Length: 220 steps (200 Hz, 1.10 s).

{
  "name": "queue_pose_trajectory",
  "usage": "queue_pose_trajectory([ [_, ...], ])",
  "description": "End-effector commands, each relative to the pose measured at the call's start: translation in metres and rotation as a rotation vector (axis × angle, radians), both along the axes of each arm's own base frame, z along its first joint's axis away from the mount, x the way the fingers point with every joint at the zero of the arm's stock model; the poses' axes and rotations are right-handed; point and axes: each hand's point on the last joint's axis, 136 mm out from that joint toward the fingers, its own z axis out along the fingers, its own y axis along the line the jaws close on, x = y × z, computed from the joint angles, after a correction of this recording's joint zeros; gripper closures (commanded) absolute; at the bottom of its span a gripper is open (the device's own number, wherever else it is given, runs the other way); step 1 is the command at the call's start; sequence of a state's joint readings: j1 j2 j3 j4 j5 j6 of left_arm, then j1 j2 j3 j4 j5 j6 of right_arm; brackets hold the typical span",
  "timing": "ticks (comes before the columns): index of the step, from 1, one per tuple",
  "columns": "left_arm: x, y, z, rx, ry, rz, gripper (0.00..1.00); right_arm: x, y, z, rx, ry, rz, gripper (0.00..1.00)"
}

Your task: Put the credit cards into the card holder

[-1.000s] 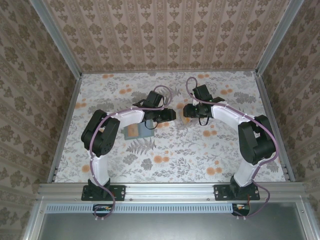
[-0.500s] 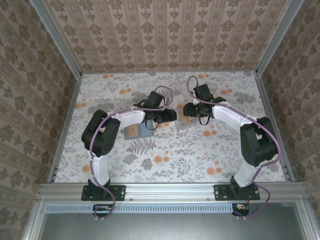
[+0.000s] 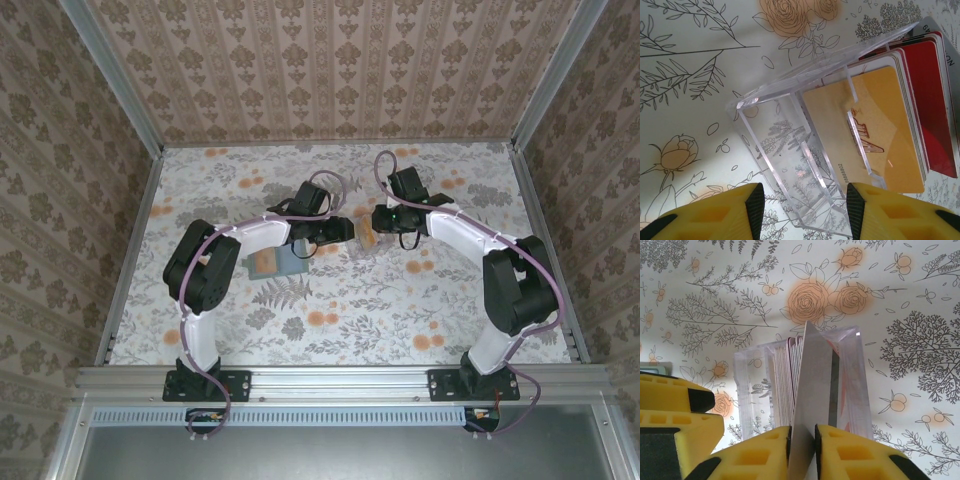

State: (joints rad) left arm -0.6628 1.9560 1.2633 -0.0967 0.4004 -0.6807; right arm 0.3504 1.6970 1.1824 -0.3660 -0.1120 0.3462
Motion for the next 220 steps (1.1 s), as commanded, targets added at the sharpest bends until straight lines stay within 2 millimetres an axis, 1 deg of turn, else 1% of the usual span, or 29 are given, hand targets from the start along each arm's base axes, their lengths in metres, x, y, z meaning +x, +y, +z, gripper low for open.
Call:
queue_pose_trajectory([
  [1,0.0,-0.007,0.006,-0.014,-0.005,-0.01,0.51,-0.005,-0.008,0.013,-0.018,-0.034,-0.014,0.8],
  [25,0.002,-0.005,0.016,-0.034,-0.042,0.007,0.51,-0.006,-0.014,0.023,-0.028,-0.077,-0.034,0.86],
  [37,0.002,-0.005,0.021,-0.048,-0.059,0.011,0.51,-0.007,-0.017,0.03,-0.028,-0.104,-0.042,0.88],
  [70,-0.001,-0.01,0.043,-0.148,-0.106,0.008,0.51,-0.013,-0.024,0.052,-0.011,-0.205,-0.067,0.93],
  [84,-0.002,-0.011,0.053,-0.191,-0.129,0.009,0.51,-0.017,-0.027,0.066,0.008,-0.266,-0.078,0.94],
  [88,-0.002,-0.011,0.057,-0.205,-0.136,0.012,0.51,-0.017,-0.027,0.064,0.01,-0.271,-0.077,0.94],
  [89,-0.002,-0.011,0.058,-0.21,-0.138,0.011,0.51,-0.018,-0.027,0.07,0.017,-0.287,-0.078,0.94],
  [91,-0.003,-0.012,0.06,-0.219,-0.143,0.011,0.51,-0.02,-0.028,0.075,0.025,-0.303,-0.078,0.94],
  [97,-0.004,-0.012,0.067,-0.247,-0.153,0.013,0.51,-0.022,-0.027,0.082,0.045,-0.333,-0.075,0.94],
  [110,-0.005,-0.013,0.08,-0.333,-0.15,0.021,0.51,-0.028,-0.023,0.095,0.107,-0.39,-0.062,0.94],
  [118,-0.006,-0.014,0.092,-0.411,-0.157,0.025,0.51,-0.032,-0.019,0.1,0.15,-0.412,-0.051,0.94],
  [126,-0.006,-0.014,0.103,-0.481,-0.166,0.033,0.5,-0.034,-0.013,0.109,0.2,-0.44,-0.027,0.93],
  [147,-0.008,-0.012,0.126,-0.598,-0.191,0.042,0.51,-0.04,0.005,0.123,0.325,-0.445,0.032,0.93],
  [157,-0.01,-0.012,0.136,-0.635,-0.211,0.04,0.5,-0.042,0.013,0.126,0.385,-0.432,0.051,0.93],
  [176,-0.013,-0.012,0.147,-0.675,-0.224,0.031,0.5,-0.042,0.023,0.128,0.485,-0.401,0.07,0.93],
  [196,-0.013,-0.012,0.151,-0.717,-0.221,0.038,0.5,-0.043,0.032,0.133,0.56,-0.386,0.088,0.93],
  [220,-0.012,-0.014,0.155,-0.745,-0.222,0.034,0.5,-0.043,0.039,0.134,0.609,-0.363,0.102,0.92],
])
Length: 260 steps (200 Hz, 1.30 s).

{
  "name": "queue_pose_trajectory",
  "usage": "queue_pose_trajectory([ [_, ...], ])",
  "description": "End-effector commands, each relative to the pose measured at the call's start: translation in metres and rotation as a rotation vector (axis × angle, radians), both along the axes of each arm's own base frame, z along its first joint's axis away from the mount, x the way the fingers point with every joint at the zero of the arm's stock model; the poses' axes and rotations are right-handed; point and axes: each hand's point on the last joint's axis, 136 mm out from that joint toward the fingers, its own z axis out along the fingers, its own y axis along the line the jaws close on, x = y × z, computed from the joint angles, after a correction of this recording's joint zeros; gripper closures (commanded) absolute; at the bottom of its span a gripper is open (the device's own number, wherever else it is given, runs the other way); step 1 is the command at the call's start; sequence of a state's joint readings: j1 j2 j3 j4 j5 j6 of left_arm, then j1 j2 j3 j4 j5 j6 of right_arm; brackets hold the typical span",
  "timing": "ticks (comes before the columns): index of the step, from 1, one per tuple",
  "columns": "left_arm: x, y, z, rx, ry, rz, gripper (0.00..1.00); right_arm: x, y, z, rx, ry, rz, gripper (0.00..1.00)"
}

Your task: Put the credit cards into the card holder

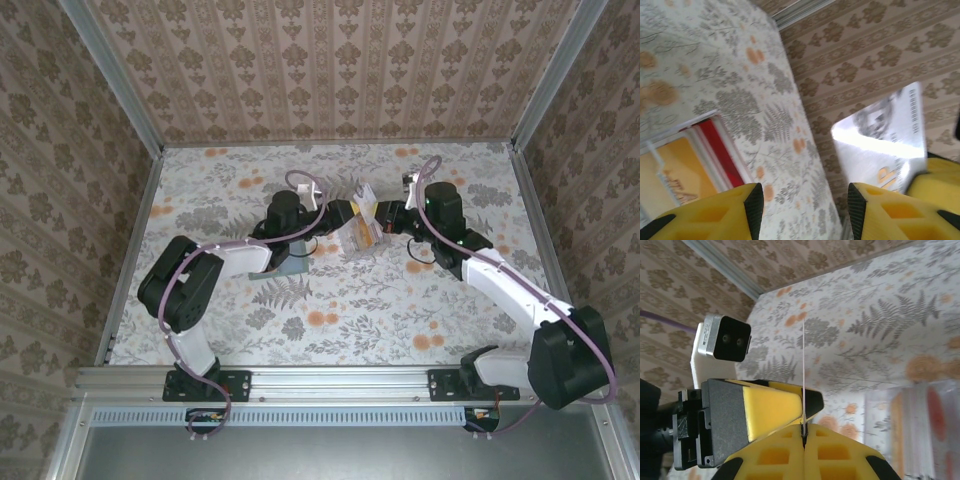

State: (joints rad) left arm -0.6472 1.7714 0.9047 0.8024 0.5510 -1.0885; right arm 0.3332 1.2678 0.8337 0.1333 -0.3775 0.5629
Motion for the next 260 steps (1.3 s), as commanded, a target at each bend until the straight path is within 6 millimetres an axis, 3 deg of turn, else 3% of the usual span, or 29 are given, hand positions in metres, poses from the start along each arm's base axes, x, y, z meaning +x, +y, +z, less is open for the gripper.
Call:
queue_pose_trajectory([
  [1,-0.004,-0.002,0.033,-0.108,-0.054,-0.022,0.5,-0.003,0.014,0.011,0.109,0.006,0.067,0.93],
  [54,-0.007,0.001,0.043,-0.124,-0.079,-0.024,0.54,0.0,0.02,0.006,0.174,0.042,0.08,0.92],
  [96,-0.009,0.006,0.048,-0.126,-0.092,-0.02,0.9,0.0,0.021,-0.005,0.215,0.075,0.07,0.89],
  [117,-0.01,0.015,0.047,-0.103,-0.096,-0.014,1.0,-0.002,0.019,-0.013,0.159,0.113,0.069,0.7],
  [134,-0.013,0.021,0.044,-0.069,-0.097,-0.022,1.0,-0.003,0.014,-0.014,0.108,0.133,0.071,0.59],
  [170,-0.033,0.024,0.038,0.008,-0.082,-0.176,1.0,0.003,-0.003,-0.014,0.07,0.197,0.076,0.55],
  [198,-0.048,0.022,0.033,0.045,-0.074,-0.284,1.0,0.002,0.019,-0.021,0.115,0.268,0.239,0.54],
  [260,-0.044,0.037,0.041,0.067,-0.111,-0.246,1.0,-0.014,0.048,-0.028,0.09,0.274,0.365,0.57],
])
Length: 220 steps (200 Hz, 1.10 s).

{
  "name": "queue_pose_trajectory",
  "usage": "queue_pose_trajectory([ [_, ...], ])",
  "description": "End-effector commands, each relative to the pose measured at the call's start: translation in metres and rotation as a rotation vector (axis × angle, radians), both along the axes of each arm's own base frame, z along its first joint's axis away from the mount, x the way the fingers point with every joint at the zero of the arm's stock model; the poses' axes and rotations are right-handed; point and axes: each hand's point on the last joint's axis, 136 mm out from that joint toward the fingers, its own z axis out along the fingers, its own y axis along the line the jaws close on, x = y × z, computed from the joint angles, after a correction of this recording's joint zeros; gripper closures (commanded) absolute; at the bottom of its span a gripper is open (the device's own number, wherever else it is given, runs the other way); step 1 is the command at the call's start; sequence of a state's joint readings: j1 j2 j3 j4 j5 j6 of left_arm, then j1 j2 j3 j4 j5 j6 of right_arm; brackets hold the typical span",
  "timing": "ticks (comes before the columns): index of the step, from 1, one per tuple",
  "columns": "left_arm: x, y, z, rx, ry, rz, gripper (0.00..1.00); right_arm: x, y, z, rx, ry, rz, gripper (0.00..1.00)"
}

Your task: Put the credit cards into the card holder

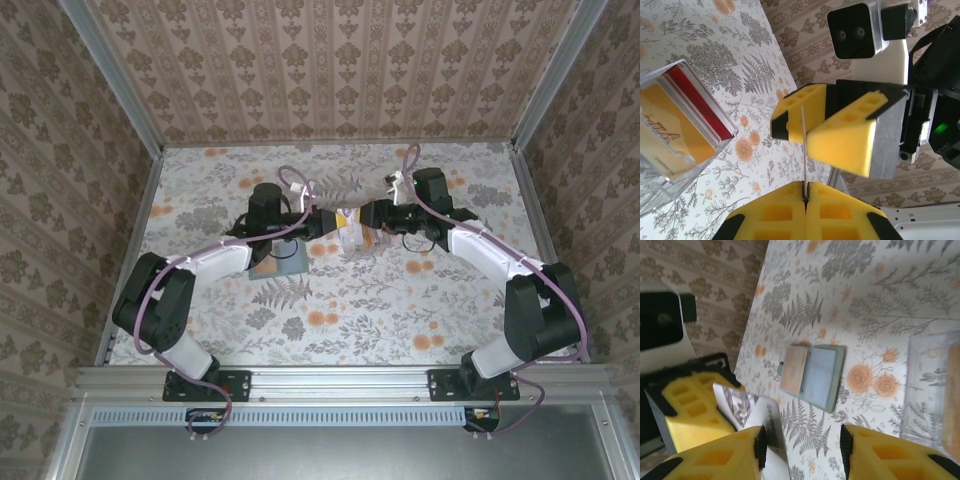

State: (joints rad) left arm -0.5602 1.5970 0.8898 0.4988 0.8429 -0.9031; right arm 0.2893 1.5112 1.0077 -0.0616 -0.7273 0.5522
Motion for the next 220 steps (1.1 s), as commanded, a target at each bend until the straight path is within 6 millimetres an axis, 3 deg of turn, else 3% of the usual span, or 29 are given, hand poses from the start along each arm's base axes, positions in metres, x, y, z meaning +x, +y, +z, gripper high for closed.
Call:
queue_pose_trajectory([
  [1,-0.001,0.006,0.023,-0.017,-0.085,-0.021,1.0,-0.011,0.015,0.012,0.029,-0.022,0.097,0.57],
  [53,0.007,0.014,0.015,0.001,-0.067,0.014,1.0,-0.017,0.027,0.016,0.08,-0.019,0.15,0.87],
  [74,0.011,0.019,0.009,0.012,-0.053,0.032,1.0,-0.017,0.028,0.016,0.091,-0.017,0.148,0.94],
  [102,0.019,0.038,-0.012,0.077,-0.004,0.098,0.68,-0.016,0.032,0.013,0.095,-0.016,0.138,0.96],
  [112,0.017,0.046,-0.024,0.125,0.014,0.124,0.64,-0.016,0.036,0.006,0.072,-0.012,0.133,0.96],
  [133,0.026,0.089,-0.051,0.242,0.065,0.245,0.6,-0.017,0.051,-0.011,0.013,0.003,0.134,0.96],
  [177,0.008,0.172,-0.108,0.527,0.186,0.436,0.59,-0.008,0.098,-0.049,-0.021,0.067,0.109,0.96],
  [220,-0.012,0.235,-0.134,0.672,0.251,0.567,0.59,-0.003,0.144,-0.074,-0.062,0.117,0.106,0.96],
])
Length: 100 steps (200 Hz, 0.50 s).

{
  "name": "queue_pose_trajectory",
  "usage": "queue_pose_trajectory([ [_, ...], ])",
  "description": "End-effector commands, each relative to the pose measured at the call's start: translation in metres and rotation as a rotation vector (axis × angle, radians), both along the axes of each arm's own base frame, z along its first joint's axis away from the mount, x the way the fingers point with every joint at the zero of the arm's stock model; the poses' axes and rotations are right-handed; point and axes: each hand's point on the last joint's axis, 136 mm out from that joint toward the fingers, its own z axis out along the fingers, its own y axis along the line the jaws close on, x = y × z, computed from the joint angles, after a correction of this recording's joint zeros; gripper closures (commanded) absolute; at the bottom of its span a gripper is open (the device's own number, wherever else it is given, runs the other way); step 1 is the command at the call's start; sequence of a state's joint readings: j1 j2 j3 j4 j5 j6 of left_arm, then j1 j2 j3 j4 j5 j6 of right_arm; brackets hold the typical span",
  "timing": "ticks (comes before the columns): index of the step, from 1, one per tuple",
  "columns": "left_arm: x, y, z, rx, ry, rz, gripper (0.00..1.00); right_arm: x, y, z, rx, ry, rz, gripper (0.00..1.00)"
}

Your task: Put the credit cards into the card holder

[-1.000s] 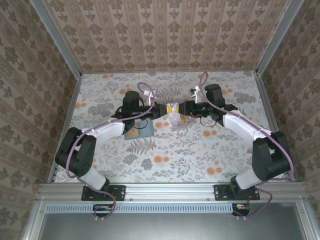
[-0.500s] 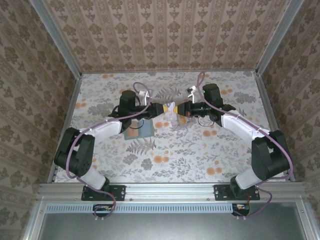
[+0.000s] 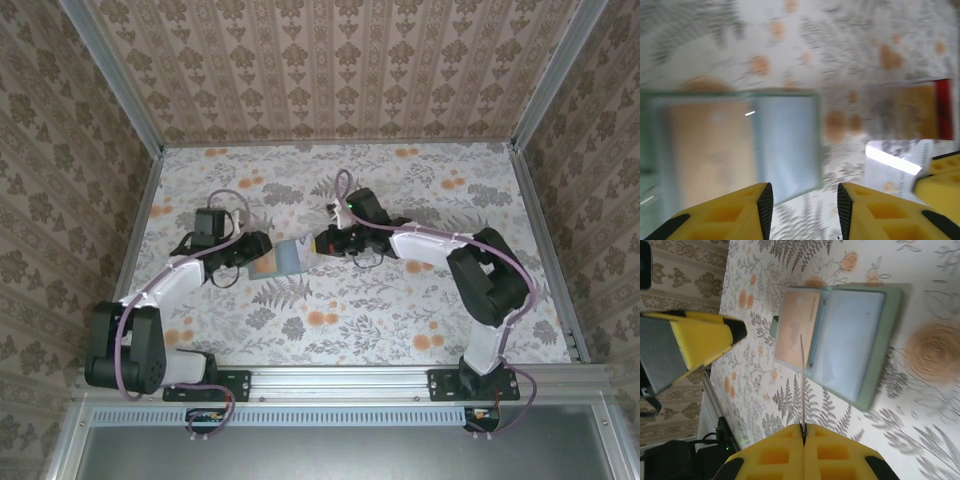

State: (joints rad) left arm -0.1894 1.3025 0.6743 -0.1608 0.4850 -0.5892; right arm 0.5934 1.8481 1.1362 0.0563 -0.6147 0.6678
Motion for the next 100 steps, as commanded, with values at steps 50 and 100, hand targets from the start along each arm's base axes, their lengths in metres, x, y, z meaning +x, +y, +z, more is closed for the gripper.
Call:
queue_pose_trajectory([
  [50,-0.031,0.072,-0.043,0.235,0.129,0.097,0.63,0.022,0.062,-0.021,0.009,0.019,-0.054,0.96],
  [100,-0.023,0.067,-0.051,0.19,0.144,0.077,0.66,0.032,0.069,-0.037,-0.007,0.031,-0.099,0.96],
])
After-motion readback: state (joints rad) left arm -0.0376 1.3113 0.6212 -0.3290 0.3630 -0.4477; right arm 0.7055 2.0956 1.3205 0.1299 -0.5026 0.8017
